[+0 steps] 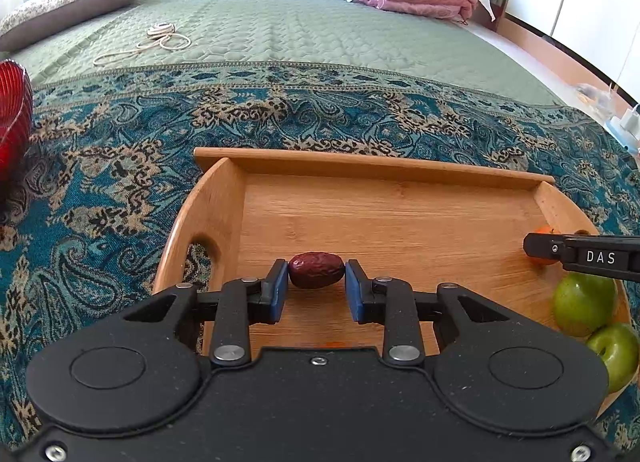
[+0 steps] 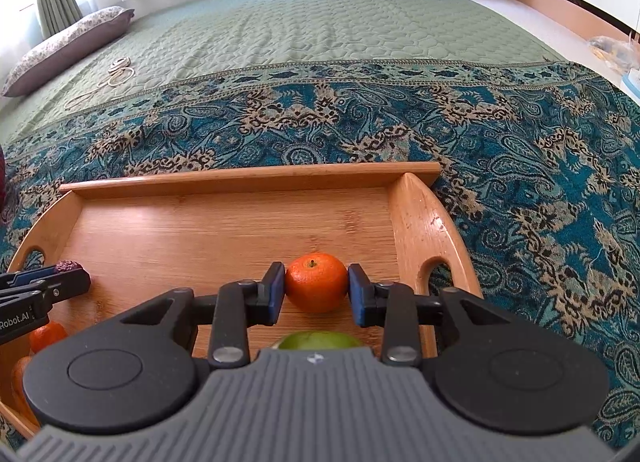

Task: Organize fruits
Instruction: 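Carry the date in the left tool while right tool carries the tangerine over the tray, then open left gripper releasing the date while right gripper releases the tangerine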

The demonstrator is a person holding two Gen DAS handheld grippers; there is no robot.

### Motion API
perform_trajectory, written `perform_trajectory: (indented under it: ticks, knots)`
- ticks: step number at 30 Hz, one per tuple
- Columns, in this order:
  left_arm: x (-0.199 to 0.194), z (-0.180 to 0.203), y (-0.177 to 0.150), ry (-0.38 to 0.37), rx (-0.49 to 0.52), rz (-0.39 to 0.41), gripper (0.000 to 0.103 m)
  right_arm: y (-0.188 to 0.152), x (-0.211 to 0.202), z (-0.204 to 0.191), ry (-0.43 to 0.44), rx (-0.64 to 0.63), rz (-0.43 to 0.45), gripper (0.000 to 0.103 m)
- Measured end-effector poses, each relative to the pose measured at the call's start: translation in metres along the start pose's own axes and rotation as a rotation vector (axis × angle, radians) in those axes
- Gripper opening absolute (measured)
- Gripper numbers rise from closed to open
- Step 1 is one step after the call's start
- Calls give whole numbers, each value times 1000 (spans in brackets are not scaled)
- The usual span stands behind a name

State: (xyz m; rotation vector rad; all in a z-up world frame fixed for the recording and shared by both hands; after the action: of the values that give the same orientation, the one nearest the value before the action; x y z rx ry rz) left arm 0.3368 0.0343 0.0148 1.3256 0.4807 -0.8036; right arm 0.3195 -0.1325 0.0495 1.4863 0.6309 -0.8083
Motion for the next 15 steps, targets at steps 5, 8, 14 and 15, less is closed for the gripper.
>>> perform_trajectory:
  ticks: [5, 8, 14, 15]
  knots:
    - [-10, 3, -2, 16, 29, 25, 31, -1, -4, -2, -1, -15, 14, 50]
    - [-17, 6, -4, 19, 50, 38, 40, -2, -9, -2, 2, -15, 28, 51]
    - [-36, 9, -6, 3, 56, 78, 46, -6, -30, -4, 9, -35, 99, 65]
    - [-41, 10, -6, -1, 58, 87, 49, -7, -36, -5, 11, -46, 116, 66]
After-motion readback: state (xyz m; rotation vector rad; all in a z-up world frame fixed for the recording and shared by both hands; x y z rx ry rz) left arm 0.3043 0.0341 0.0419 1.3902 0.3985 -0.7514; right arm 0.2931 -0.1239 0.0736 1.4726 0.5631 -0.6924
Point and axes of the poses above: each gripper's, at about its wrist camera, not at the fingertips, and x roughly the way its jaws point, z to its right, y to its top, the point moved 2 cm from there along x, roughly the way its jaws point, and after that the axes turned 8 degrees about -y, right-handed, at the moved point
